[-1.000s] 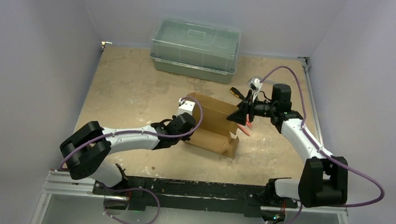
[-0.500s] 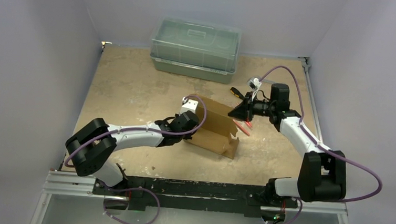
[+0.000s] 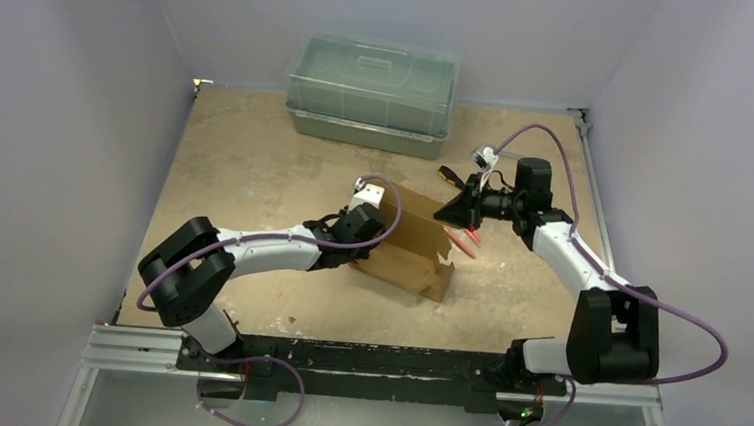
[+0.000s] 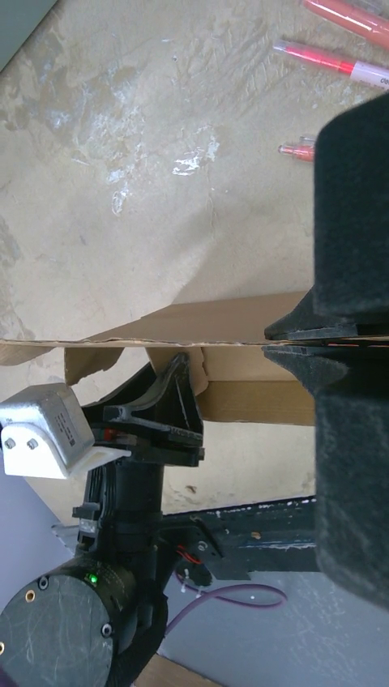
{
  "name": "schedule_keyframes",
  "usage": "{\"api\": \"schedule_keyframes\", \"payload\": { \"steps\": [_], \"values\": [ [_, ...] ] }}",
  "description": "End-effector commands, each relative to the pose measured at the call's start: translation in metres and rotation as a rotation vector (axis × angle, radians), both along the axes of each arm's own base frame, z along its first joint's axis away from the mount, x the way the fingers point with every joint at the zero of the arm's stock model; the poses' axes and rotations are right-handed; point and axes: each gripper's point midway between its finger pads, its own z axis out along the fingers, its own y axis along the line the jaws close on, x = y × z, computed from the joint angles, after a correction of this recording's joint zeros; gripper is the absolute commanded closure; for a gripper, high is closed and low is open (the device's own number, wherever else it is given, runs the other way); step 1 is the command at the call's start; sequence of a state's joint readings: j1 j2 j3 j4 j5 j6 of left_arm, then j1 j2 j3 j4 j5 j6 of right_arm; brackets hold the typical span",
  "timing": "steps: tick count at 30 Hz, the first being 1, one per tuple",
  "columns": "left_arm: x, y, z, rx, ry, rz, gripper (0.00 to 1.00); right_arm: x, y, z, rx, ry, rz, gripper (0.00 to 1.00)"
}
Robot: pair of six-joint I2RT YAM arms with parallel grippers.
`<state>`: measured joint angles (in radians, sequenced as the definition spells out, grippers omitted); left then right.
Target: Fold the paper box
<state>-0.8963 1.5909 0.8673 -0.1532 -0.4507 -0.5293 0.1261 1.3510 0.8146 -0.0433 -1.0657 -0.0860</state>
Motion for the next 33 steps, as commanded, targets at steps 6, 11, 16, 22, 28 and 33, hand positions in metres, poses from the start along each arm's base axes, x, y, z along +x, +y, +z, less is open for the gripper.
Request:
{"api": "schedule_keyframes", "payload": {
  "steps": [6,11,16,22,28,33],
  "values": [
    [0.009,0.010,-0.011,0.030,0.011,0.010,0.69,-0.003,0.004,0.014,0.027,-0.049,0.029,1.00],
    [0.008,0.013,-0.018,0.044,0.026,0.009,0.88,-0.003,0.004,0.015,0.028,-0.052,0.031,1.00],
    [0.008,0.020,-0.025,0.115,0.047,0.019,1.00,-0.005,0.004,0.016,0.032,-0.057,0.037,1.00],
    [0.009,0.022,-0.019,0.182,0.013,0.028,1.00,-0.006,0.005,0.017,0.039,-0.054,0.044,1.00],
    [0.006,0.021,-0.027,0.181,0.037,0.014,0.82,-0.008,0.005,0.018,0.041,-0.051,0.044,1.00],
    [0.005,0.021,-0.035,0.199,0.051,0.006,0.85,-0.008,0.005,0.018,0.041,-0.051,0.045,1.00]
  ]
}}
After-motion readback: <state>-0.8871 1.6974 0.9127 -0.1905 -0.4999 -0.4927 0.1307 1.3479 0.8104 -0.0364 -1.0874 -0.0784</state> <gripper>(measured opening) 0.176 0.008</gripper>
